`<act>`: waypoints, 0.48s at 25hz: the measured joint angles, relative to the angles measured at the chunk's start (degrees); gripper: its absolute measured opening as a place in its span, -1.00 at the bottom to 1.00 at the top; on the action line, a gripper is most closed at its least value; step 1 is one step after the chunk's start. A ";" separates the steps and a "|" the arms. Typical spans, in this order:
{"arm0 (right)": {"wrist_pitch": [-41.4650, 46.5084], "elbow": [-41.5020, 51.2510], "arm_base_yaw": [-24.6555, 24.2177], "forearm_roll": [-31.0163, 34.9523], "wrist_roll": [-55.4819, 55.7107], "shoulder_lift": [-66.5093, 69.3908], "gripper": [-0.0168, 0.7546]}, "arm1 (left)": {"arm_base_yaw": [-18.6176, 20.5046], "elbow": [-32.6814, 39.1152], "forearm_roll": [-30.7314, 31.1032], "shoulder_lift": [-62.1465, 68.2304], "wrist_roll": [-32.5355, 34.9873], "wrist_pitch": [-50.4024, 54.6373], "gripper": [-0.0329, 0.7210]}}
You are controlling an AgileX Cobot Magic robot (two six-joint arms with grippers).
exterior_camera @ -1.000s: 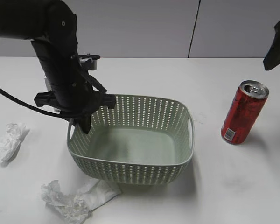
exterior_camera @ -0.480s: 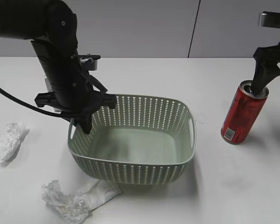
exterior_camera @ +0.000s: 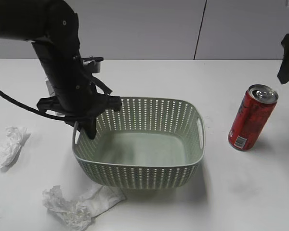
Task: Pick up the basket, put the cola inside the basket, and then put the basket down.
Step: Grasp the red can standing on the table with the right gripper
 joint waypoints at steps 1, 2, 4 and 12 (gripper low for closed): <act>0.00 0.00 0.00 0.00 0.00 -1.50 0.56 | 0.14 0.00 -0.06 0.00 0.00 0.12 -0.92; 0.05 0.00 0.00 0.05 0.00 -3.09 0.56 | 0.39 0.00 -0.10 0.00 0.00 0.29 -0.92; 0.11 0.00 0.00 0.17 0.00 -6.02 0.56 | 0.90 0.00 -0.21 0.00 0.00 0.47 -0.92; 0.21 2.28 0.00 4.52 -3.55 -20.16 0.56 | 1.79 0.00 -1.80 -0.38 0.06 0.61 -0.92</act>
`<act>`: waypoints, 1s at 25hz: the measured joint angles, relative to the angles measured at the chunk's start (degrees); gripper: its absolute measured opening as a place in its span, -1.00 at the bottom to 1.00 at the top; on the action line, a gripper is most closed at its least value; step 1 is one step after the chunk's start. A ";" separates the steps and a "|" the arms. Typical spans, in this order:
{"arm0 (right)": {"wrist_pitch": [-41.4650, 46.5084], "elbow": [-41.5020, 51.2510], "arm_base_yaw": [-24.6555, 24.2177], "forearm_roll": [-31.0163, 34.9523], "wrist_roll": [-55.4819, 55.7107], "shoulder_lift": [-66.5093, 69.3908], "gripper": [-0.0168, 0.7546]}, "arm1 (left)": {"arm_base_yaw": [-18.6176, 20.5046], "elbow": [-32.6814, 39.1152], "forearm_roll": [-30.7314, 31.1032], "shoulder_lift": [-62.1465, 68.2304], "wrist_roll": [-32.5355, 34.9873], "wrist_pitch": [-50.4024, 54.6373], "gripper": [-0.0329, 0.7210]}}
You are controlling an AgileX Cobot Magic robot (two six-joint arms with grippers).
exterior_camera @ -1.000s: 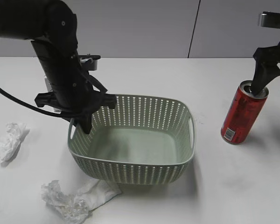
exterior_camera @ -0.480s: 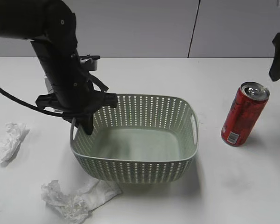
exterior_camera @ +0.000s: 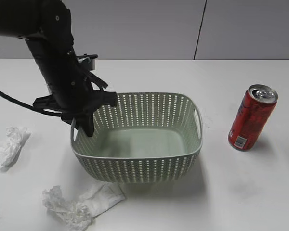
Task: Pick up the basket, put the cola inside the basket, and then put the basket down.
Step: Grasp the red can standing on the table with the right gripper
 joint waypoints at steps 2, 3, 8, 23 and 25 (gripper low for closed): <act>0.00 2.81 0.00 1.40 -1.40 -4.03 0.56 | 0.00 0.00 -0.68 0.00 0.00 -0.14 -0.92; -0.16 4.88 0.00 1.96 -1.94 -6.38 0.56 | 0.00 0.00 -0.79 0.00 0.00 -0.14 -0.92; -3.97 17.78 0.00 2.10 -4.06 -18.85 0.56 | 0.32 0.00 -2.11 0.00 0.06 -0.14 -0.92; -14.30 48.09 0.00 0.70 -5.20 -60.13 0.56 | 0.95 0.00 -3.33 0.00 0.11 0.17 -0.92; -15.10 50.45 0.00 0.66 -5.53 -65.77 0.56 | 0.95 0.00 -3.33 0.00 0.11 0.23 -0.92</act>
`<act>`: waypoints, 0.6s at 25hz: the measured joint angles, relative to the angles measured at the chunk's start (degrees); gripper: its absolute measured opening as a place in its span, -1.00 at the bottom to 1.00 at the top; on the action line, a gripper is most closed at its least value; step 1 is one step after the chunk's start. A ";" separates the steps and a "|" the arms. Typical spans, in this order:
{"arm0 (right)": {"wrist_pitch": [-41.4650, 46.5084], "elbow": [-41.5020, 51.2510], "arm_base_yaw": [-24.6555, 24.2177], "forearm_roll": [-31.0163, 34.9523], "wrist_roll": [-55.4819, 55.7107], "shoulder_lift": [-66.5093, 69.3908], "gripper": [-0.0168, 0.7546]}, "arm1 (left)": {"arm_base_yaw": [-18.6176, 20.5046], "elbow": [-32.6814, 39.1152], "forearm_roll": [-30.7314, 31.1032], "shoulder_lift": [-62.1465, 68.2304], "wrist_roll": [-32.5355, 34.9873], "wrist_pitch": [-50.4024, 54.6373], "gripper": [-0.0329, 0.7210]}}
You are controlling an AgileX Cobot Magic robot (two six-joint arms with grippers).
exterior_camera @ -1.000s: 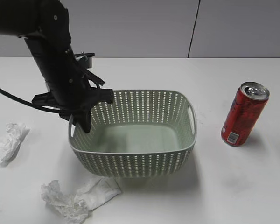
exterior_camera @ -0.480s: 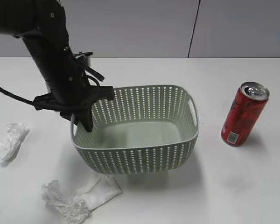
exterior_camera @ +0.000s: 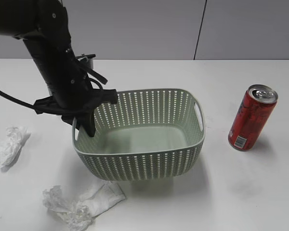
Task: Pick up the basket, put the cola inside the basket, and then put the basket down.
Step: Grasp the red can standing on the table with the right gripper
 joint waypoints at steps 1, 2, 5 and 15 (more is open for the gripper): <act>-0.46 0.66 0.00 0.00 -0.08 -2.31 0.56 | 0.00 0.00 0.06 0.00 0.00 0.12 -0.92; -0.78 1.23 0.00 0.00 -0.13 -5.03 0.56 | 0.00 0.00 0.05 0.00 0.00 0.17 -0.92; -1.15 2.19 0.00 0.00 -0.26 -11.00 0.56 | 0.00 0.00 0.12 0.00 -0.04 0.29 -0.92; -0.14 4.78 0.00 -0.56 0.70 -12.06 0.56 | 0.05 0.00 0.19 0.00 -0.05 1.06 -0.92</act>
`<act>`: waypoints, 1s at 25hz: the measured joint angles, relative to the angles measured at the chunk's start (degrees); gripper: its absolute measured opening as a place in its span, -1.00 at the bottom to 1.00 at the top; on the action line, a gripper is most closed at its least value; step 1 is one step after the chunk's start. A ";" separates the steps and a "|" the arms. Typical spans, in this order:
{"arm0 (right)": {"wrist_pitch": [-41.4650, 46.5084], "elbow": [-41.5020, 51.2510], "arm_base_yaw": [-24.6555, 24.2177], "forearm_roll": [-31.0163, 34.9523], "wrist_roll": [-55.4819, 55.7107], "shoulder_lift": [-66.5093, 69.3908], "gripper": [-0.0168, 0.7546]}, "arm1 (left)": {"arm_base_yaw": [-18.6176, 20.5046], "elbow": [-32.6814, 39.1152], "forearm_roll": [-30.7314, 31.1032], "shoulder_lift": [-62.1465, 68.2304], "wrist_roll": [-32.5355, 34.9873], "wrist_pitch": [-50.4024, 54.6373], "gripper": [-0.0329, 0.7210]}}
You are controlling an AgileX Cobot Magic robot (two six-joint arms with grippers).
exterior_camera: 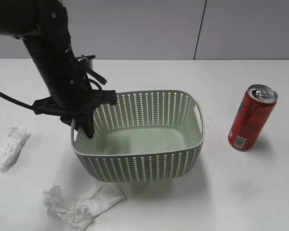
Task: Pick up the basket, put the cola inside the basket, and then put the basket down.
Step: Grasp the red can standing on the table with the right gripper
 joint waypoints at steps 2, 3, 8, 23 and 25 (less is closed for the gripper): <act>0.66 0.51 0.00 -0.35 0.29 0.00 0.56 | 0.00 0.00 -0.05 0.00 0.05 0.00 -0.92; 0.78 0.51 0.00 -0.38 0.34 0.00 0.56 | 0.00 0.00 -0.05 0.00 0.05 0.06 -0.92; 0.78 0.51 0.00 -0.49 0.34 0.00 0.56 | 0.00 0.00 -0.10 0.00 0.05 0.06 -0.92; -1.96 -12.88 0.00 3.85 3.97 27.73 0.70 | 0.00 0.00 0.19 0.00 0.05 -1.27 -0.92; -0.86 -17.08 0.00 4.27 4.11 34.68 0.70 | 0.00 0.00 0.32 0.00 0.05 -1.40 -0.92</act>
